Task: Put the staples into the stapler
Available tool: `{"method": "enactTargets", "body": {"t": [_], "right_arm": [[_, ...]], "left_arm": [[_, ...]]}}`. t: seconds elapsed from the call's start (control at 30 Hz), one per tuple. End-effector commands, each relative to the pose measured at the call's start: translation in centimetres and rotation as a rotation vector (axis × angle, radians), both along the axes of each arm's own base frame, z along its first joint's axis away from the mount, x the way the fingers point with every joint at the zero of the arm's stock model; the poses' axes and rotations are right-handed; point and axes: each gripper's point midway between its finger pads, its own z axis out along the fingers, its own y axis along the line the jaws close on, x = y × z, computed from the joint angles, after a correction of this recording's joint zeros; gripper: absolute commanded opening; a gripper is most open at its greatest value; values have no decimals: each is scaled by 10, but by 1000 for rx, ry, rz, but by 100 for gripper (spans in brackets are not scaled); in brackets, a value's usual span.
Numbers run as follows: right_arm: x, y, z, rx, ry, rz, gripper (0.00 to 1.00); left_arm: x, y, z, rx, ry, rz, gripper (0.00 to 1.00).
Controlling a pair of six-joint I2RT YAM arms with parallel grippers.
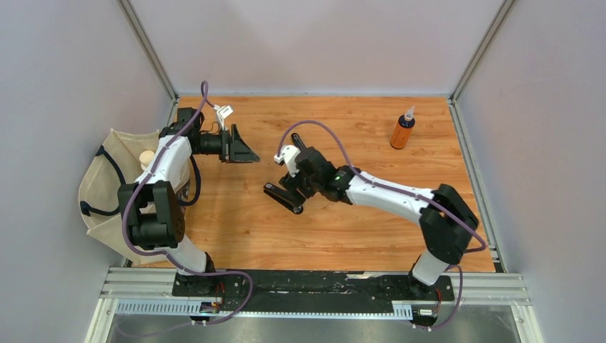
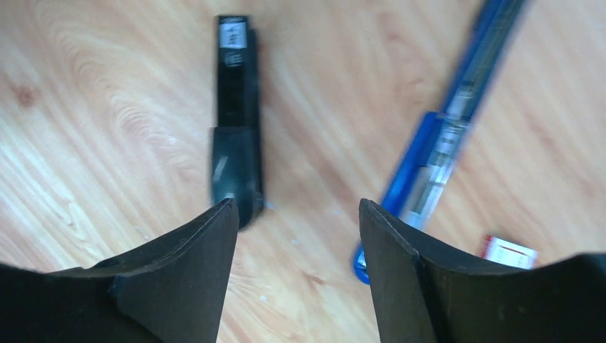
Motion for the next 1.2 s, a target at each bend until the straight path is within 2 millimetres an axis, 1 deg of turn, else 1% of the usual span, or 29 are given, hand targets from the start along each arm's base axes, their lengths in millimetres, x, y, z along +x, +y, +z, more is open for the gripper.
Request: {"method": "enactTargets", "body": {"t": [0.0, 0.03, 0.1, 0.17, 0.2, 0.23, 0.27, 0.43, 0.53, 0.67, 0.8, 0.9, 1.0, 1.03, 1.17], "right_arm": [[36, -45, 36, 25, -109, -101, 68], [40, -53, 35, 19, -112, -114, 68], [48, -68, 27, -5, -106, -146, 68], [54, -77, 15, -18, -89, -167, 67], [56, -80, 9, -26, -81, -173, 67], [59, -82, 2, -34, -74, -182, 67], [62, -85, -5, -46, -62, -193, 66], [75, -95, -26, -41, 9, -238, 61], [74, -97, -34, -48, 28, -236, 59], [71, -94, -41, -47, 58, -223, 54], [71, -93, -48, -57, 71, -225, 49], [70, -94, -51, -61, 77, -227, 46], [69, -95, -55, -70, 84, -226, 41], [65, -89, -57, -53, 104, -198, 38], [62, -89, -61, -62, 109, -184, 31]], "left_arm": [[33, -4, 24, -13, -132, 13, 94], [39, -6, 25, -20, -106, 27, 94], [54, -14, 29, -17, -117, 29, 94], [69, -24, 27, -12, -111, 24, 95], [79, -24, 25, -10, -102, 37, 95], [82, -40, 25, -12, -101, 9, 94], [91, -45, 25, -13, -99, 9, 94], [128, -68, 20, -15, -62, 9, 95], [150, -75, 24, -7, -88, 20, 95], [170, -80, 16, -13, -65, 46, 95], [179, -83, 5, -18, -48, 62, 95], [179, -85, -3, -21, -36, 60, 95], [178, -86, -9, -19, -28, 62, 95], [178, -87, -10, -19, -27, 61, 95], [178, -87, -18, -15, -13, 68, 95]]}}
